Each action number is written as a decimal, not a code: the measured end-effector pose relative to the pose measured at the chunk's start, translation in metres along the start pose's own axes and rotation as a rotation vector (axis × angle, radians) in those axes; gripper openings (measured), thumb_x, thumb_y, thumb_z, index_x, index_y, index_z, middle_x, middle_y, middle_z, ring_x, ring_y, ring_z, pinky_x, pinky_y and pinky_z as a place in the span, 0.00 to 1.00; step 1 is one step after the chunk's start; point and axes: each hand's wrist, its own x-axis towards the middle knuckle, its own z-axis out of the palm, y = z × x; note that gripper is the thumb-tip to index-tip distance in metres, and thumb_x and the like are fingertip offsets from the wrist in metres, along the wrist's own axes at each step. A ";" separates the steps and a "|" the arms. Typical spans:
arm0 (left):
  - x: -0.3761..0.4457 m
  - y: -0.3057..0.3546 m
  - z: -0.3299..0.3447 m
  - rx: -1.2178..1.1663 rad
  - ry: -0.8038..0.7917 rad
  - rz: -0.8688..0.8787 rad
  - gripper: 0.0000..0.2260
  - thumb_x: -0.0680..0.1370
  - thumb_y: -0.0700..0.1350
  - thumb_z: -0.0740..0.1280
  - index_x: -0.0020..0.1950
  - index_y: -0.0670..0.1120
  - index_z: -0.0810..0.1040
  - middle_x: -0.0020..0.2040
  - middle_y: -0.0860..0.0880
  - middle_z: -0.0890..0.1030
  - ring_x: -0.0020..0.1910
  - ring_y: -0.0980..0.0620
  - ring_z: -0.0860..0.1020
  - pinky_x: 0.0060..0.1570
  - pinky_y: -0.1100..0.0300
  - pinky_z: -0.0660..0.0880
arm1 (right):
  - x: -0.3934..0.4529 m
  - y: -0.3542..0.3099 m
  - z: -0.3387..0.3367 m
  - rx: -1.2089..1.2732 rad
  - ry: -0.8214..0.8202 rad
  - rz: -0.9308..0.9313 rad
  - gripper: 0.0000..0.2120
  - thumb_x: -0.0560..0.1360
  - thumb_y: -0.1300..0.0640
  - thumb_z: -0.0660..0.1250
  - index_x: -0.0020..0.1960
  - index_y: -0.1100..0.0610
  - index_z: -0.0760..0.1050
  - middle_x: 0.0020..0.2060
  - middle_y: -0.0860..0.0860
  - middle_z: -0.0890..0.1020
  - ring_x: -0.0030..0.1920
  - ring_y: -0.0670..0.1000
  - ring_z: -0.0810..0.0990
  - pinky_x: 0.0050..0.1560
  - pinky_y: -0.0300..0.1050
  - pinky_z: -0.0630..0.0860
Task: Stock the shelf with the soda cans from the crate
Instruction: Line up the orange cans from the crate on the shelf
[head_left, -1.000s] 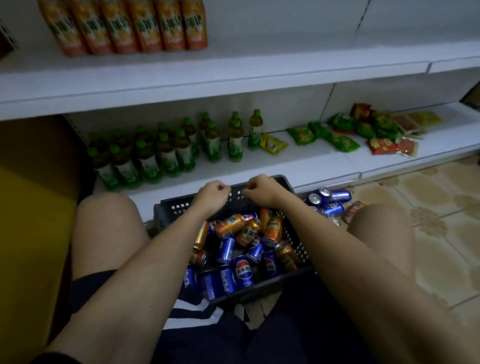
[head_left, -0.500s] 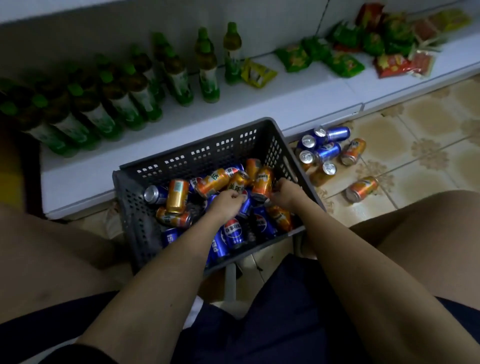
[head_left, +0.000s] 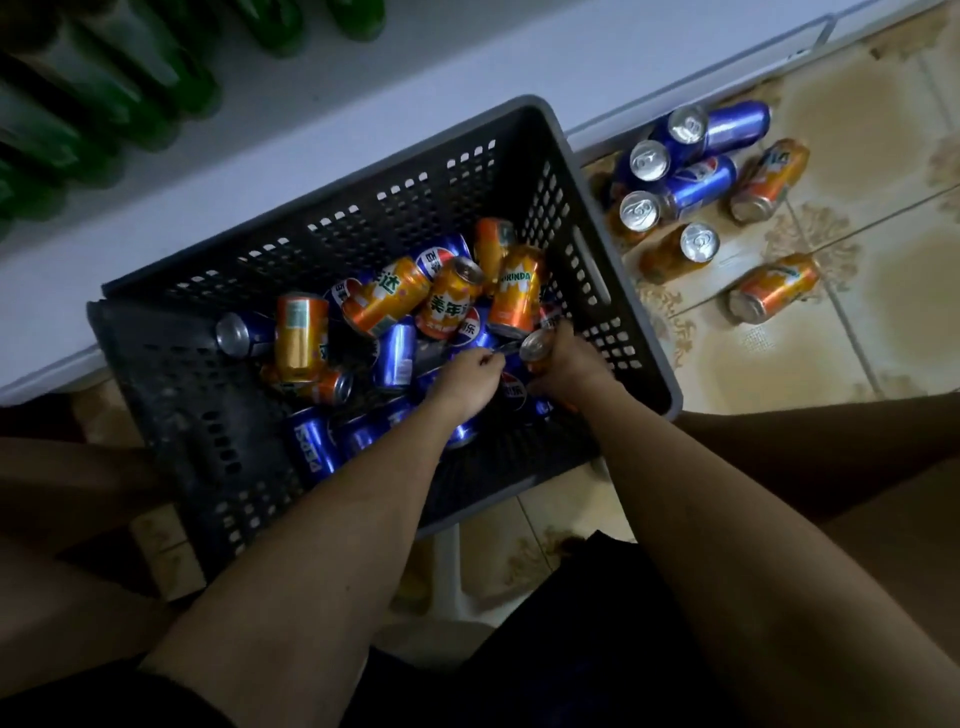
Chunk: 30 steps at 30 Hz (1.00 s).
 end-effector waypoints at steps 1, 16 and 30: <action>0.003 -0.001 0.000 0.001 0.001 -0.011 0.14 0.82 0.52 0.59 0.41 0.47 0.74 0.43 0.42 0.79 0.42 0.44 0.77 0.44 0.52 0.71 | 0.002 0.000 0.000 0.015 0.011 0.001 0.52 0.67 0.56 0.80 0.79 0.56 0.50 0.68 0.59 0.73 0.68 0.60 0.72 0.66 0.54 0.70; -0.038 -0.021 -0.040 0.101 0.110 0.037 0.22 0.85 0.54 0.50 0.68 0.42 0.73 0.66 0.41 0.75 0.63 0.41 0.73 0.62 0.52 0.69 | -0.049 -0.021 -0.007 0.796 -0.261 -0.212 0.37 0.69 0.58 0.78 0.70 0.50 0.61 0.58 0.50 0.76 0.58 0.53 0.78 0.52 0.49 0.76; -0.126 -0.036 -0.133 0.101 0.384 0.222 0.23 0.85 0.56 0.49 0.68 0.45 0.74 0.68 0.41 0.75 0.65 0.42 0.73 0.61 0.55 0.66 | -0.147 -0.128 -0.009 1.356 -0.511 -0.254 0.32 0.66 0.44 0.73 0.63 0.62 0.73 0.50 0.62 0.85 0.49 0.60 0.84 0.53 0.59 0.80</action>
